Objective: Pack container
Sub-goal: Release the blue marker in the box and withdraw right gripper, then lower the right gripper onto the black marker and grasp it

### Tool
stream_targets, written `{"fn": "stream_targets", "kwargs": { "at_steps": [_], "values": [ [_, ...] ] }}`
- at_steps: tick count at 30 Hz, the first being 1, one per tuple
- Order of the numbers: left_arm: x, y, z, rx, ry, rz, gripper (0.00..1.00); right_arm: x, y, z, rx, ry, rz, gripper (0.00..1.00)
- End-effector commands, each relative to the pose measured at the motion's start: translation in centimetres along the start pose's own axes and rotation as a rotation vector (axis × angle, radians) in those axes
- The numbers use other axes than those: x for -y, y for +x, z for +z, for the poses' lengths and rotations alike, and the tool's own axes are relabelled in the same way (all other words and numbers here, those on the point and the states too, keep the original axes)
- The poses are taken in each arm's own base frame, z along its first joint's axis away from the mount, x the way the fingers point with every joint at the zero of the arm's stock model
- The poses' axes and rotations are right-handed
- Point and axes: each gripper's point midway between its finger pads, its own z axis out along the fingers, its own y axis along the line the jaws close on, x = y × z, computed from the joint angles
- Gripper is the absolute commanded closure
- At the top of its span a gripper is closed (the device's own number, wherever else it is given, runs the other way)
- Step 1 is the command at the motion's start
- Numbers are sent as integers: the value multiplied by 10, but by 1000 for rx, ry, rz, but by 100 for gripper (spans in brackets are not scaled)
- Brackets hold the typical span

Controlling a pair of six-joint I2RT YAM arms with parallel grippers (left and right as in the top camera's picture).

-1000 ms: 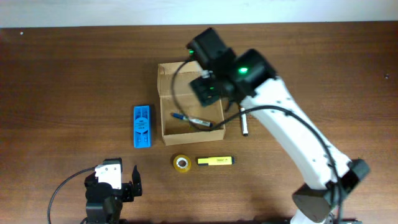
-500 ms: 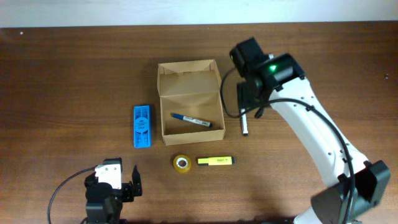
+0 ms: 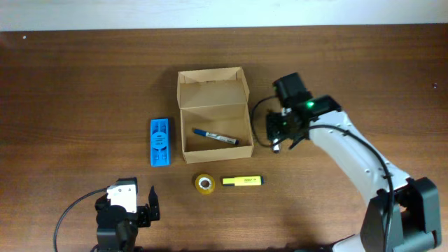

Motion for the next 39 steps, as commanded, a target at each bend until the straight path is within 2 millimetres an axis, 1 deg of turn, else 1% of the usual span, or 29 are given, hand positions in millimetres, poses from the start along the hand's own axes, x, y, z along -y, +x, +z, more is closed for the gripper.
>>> {"fn": "stream_targets", "kwargs": {
  "at_steps": [1, 2, 3, 8, 12, 13, 15, 16, 19, 22, 23, 26, 28, 30, 33, 34, 36, 37, 39],
  "values": [
    [-2, 1, 1, -1, -13, 12, 1, 4, -2, 4, -18, -127, 57, 17],
    [-2, 1, 1, -1, -13, 12, 0, 2, -3, 8, -28, -173, 44, 17],
    [-2, 1, 1, -1, -13, 12, 0, 1, -2, 11, -34, -179, 32, 17],
    [-2, 1, 1, -1, -13, 12, 0, -3, 3, 31, -75, -166, 13, 17],
    [-2, 1, 1, -1, -13, 12, 0, -3, 10, 54, -125, -154, 14, 17],
    [-2, 1, 1, -1, -13, 12, 1, -3, 13, 63, -146, -150, 14, 17],
    [-2, 1, 1, -1, -13, 12, 1, -3, 16, 71, -164, -146, 14, 18],
    [-2, 1, 1, -1, -13, 12, 0, -3, 17, 76, -170, -144, 14, 20],
    [-2, 1, 1, -1, -13, 12, 1, -3, 20, 82, -183, -140, 12, 26],
    [-2, 1, 1, -1, -13, 12, 1, -7, 24, 89, -199, -131, -1, 29],
    [-2, 2, 1, -1, -13, 12, 0, -7, 25, 90, -201, -122, -4, 30],
    [-2, 1, 1, -1, -13, 12, 1, -11, 28, 92, -199, -92, -36, 36],
    [-2, 1, 1, -1, -13, 12, 1, -17, 29, 93, -197, -96, -51, 38],
    [-2, 1, 1, -1, -13, 12, 1, -23, 30, 94, -196, -98, -69, 44],
    [-2, 1, 1, -1, -13, 12, 0, -21, 32, 97, -200, -76, -77, 51],
    [-2, 1, 1, -1, -13, 12, 0, -21, 33, 98, -205, -72, -77, 60],
    [-2, 1, 1, -1, -13, 12, 0, -20, 34, 98, -207, -71, -77, 71],
    [-2, 1, 1, -1, -13, 12, 0, -20, 34, 98, -206, -71, -77, 75],
    [-2, 1, 1, -1, -13, 12, 0, -20, 34, 99, -205, -70, -77, 86]
  ]
}}
